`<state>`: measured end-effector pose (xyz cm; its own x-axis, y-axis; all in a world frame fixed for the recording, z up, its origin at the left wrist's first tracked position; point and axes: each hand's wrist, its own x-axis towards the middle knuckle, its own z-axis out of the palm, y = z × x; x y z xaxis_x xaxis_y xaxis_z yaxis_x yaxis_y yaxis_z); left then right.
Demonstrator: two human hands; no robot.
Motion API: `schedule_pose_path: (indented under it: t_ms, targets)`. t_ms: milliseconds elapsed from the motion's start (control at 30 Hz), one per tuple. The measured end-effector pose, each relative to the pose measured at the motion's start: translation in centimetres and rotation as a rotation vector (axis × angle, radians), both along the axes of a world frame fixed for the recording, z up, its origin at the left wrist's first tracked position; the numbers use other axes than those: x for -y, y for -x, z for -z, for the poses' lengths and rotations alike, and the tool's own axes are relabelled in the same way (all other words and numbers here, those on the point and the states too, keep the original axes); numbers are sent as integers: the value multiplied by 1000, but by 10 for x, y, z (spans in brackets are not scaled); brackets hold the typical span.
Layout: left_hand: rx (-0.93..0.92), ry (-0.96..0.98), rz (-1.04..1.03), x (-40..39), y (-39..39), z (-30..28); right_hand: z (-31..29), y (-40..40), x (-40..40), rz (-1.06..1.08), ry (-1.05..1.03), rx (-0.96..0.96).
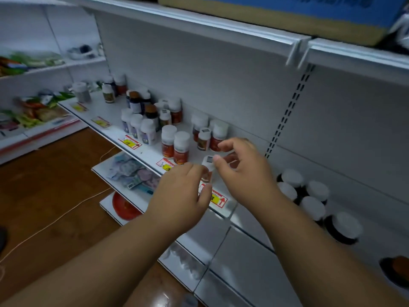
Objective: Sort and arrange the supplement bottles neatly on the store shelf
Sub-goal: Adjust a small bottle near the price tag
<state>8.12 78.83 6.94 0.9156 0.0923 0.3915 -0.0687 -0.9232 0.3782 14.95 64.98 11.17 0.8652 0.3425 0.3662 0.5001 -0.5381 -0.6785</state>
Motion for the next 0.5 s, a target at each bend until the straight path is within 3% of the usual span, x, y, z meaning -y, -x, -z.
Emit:
schedule_pose_path:
  t_ms: [167, 300, 500]
  targets:
    - [-9, -11, -11, -48, -49, -6, 4, -71, -51, 36, 86, -44]
    - [-7, 7, -23, -81, -79, -12, 25, -143, -87, 73, 289, -5]
    - [-69, -10, 73, -130, -115, -4, 68, -201, -132, 169, 619, -111]
